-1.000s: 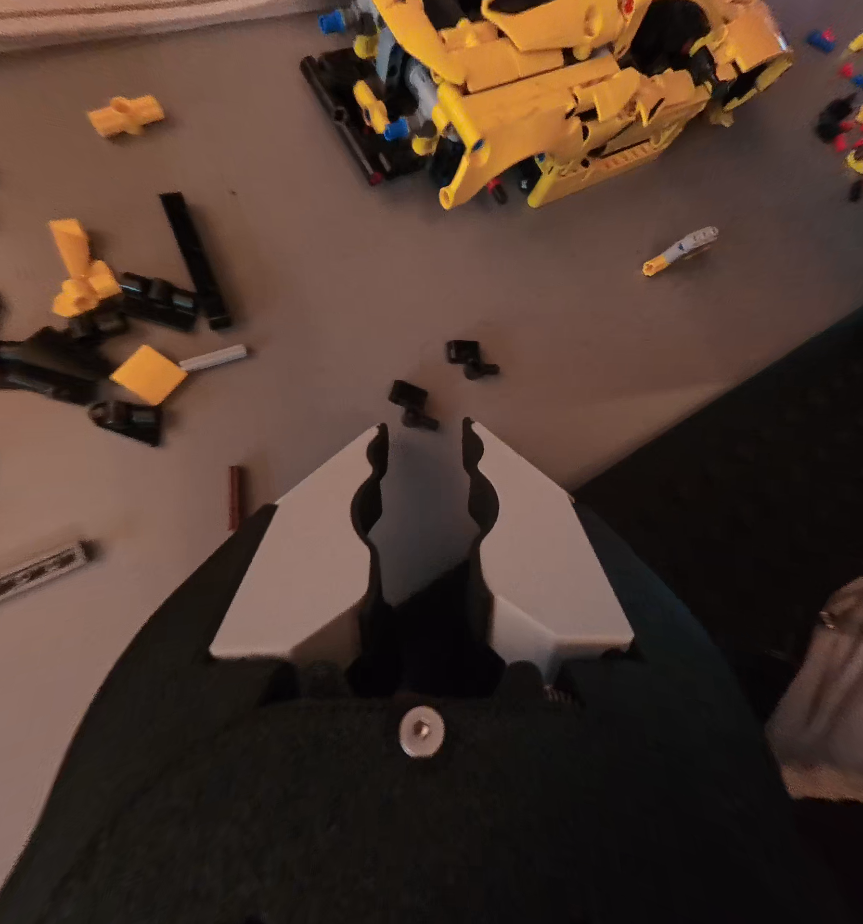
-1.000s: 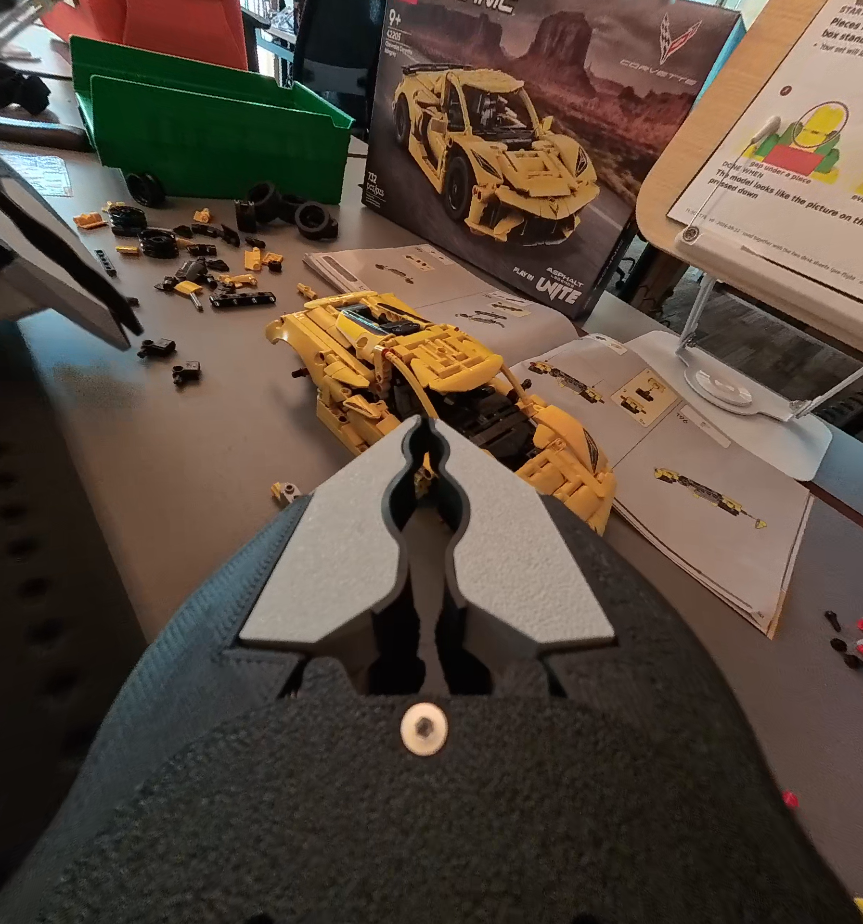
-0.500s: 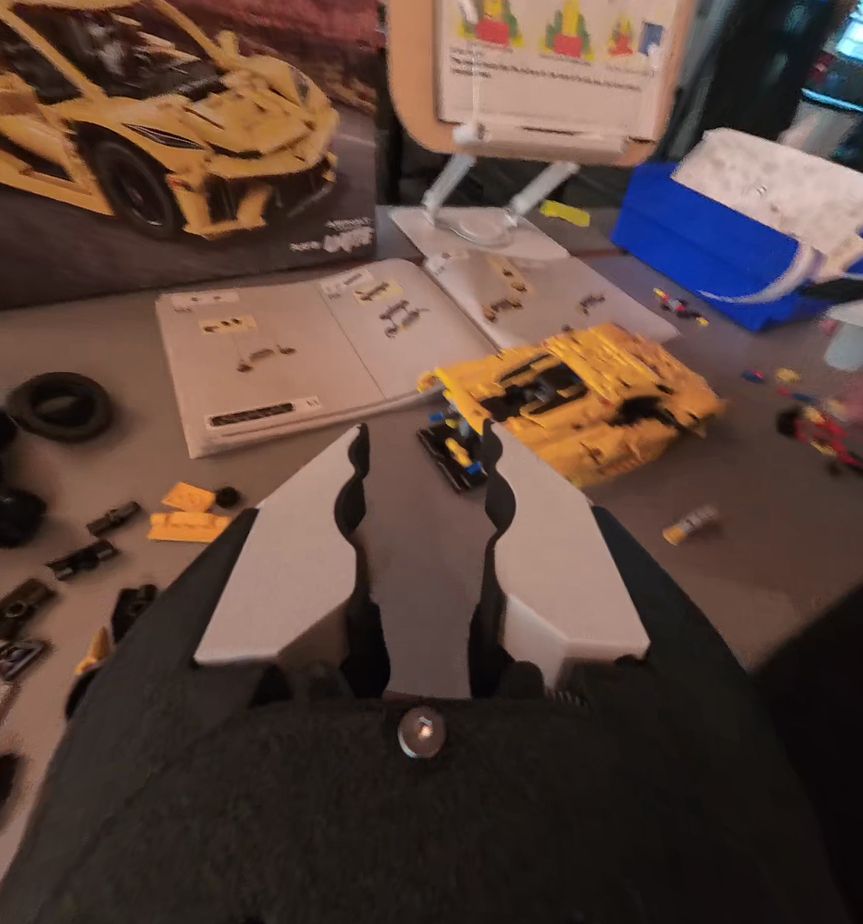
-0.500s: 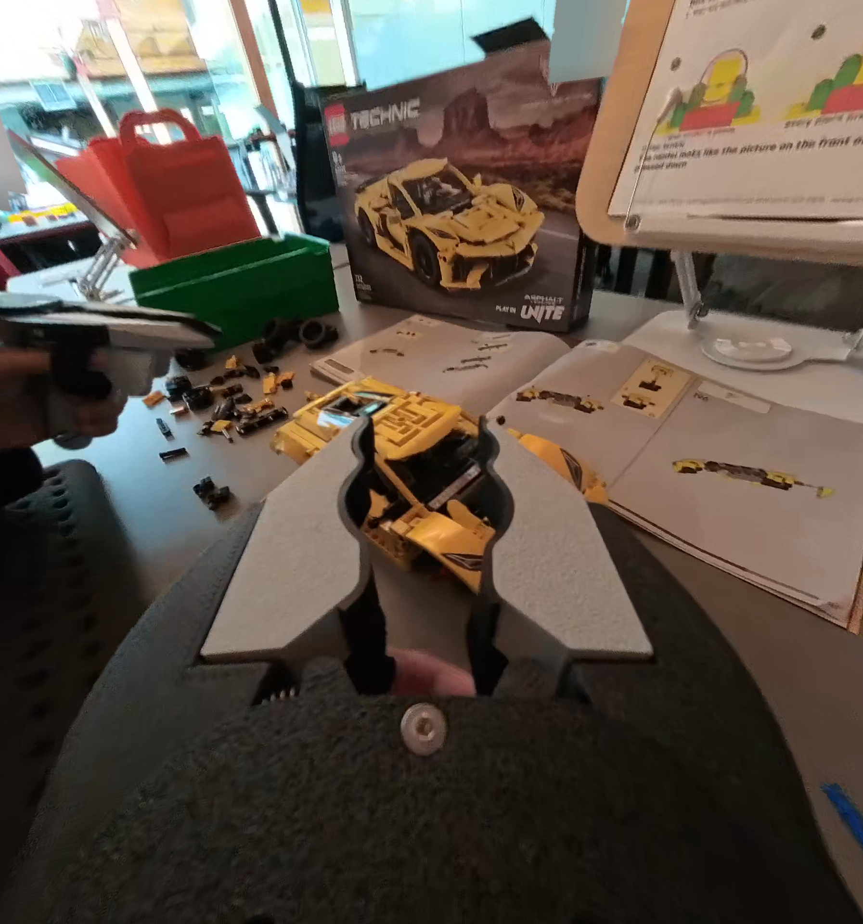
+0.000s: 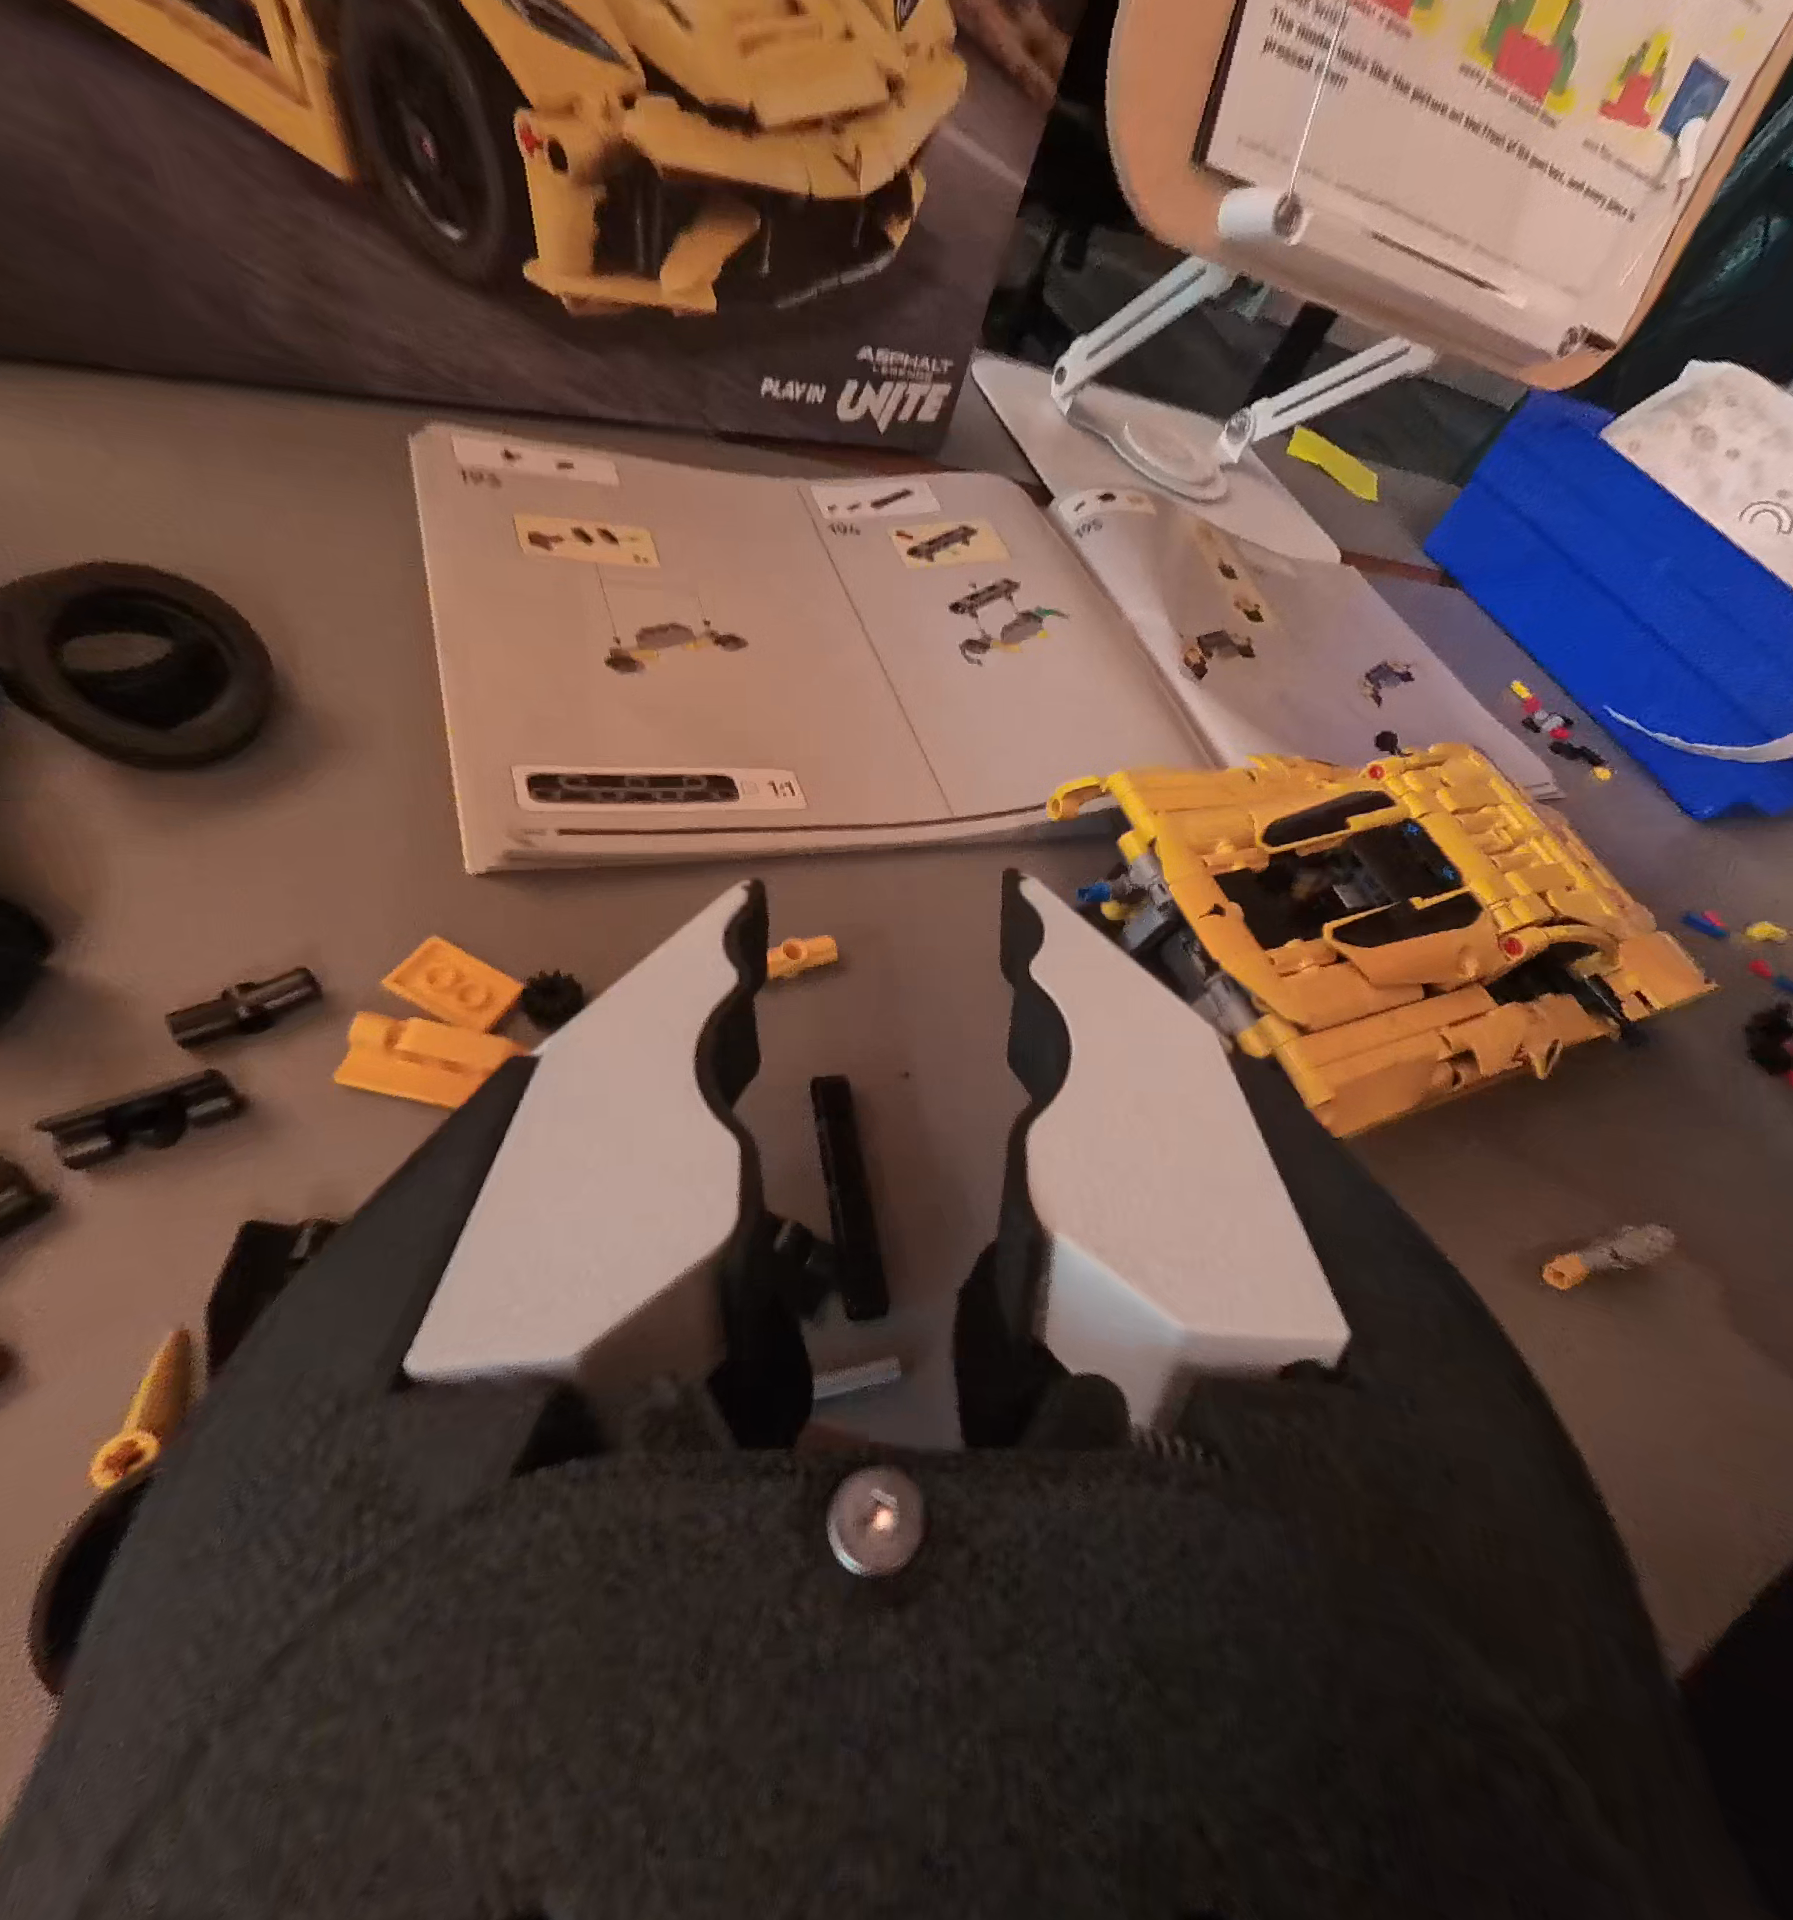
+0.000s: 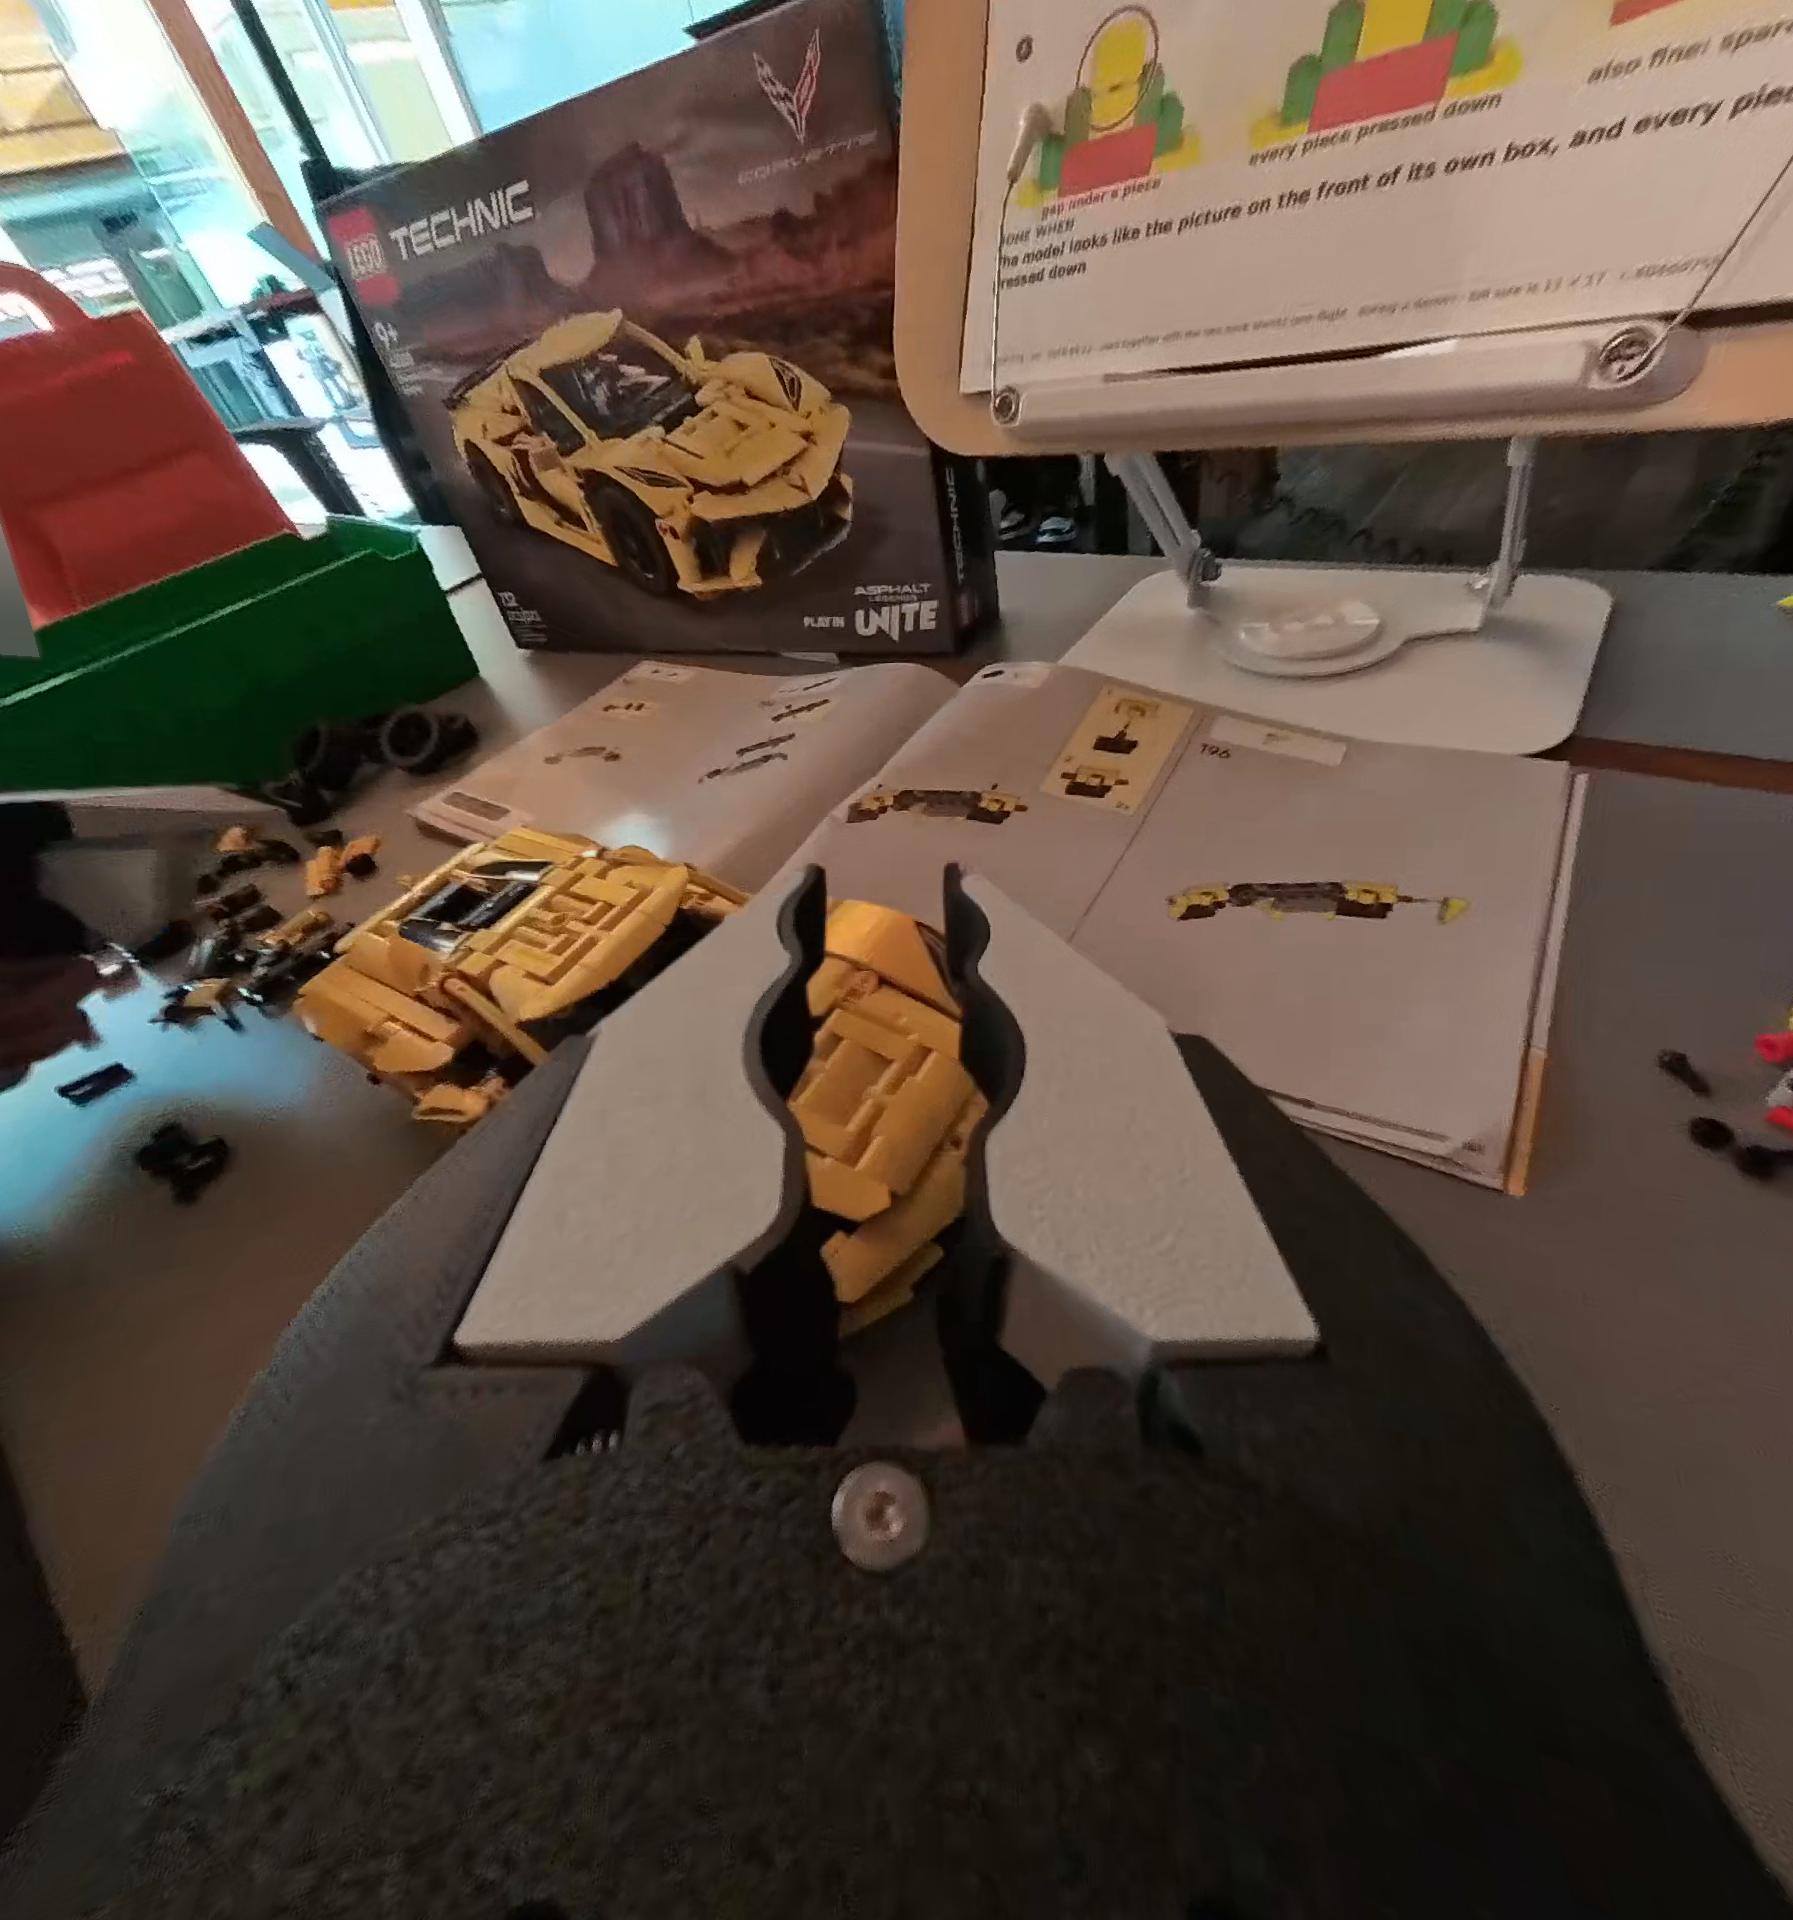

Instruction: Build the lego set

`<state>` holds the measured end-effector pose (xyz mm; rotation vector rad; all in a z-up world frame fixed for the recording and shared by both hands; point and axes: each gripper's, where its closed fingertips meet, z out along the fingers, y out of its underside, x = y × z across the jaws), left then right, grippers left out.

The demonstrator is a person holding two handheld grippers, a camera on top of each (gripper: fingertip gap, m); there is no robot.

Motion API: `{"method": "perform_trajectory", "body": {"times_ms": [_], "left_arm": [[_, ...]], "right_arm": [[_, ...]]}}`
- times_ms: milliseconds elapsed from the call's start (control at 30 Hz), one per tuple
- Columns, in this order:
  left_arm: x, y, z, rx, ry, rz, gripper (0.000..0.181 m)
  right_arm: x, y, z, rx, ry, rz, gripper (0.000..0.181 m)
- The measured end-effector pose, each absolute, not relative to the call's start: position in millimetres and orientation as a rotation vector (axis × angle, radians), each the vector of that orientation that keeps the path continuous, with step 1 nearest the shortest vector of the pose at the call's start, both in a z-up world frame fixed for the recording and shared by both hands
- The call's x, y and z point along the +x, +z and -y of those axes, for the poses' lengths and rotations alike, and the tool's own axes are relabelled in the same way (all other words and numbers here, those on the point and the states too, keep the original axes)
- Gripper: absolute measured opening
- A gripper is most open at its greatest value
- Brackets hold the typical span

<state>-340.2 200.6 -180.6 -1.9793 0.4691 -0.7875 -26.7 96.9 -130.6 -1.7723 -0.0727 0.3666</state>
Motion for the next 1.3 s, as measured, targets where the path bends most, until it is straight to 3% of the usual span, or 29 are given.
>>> {"method": "perform_trajectory", "body": {"times_ms": [1300], "left_arm": [[-334,-195,-202,-2.022,-0.743,-0.500,0.045]], "right_arm": [[-42,-155,-102,-1.860,0.488,0.063,0.009]]}}
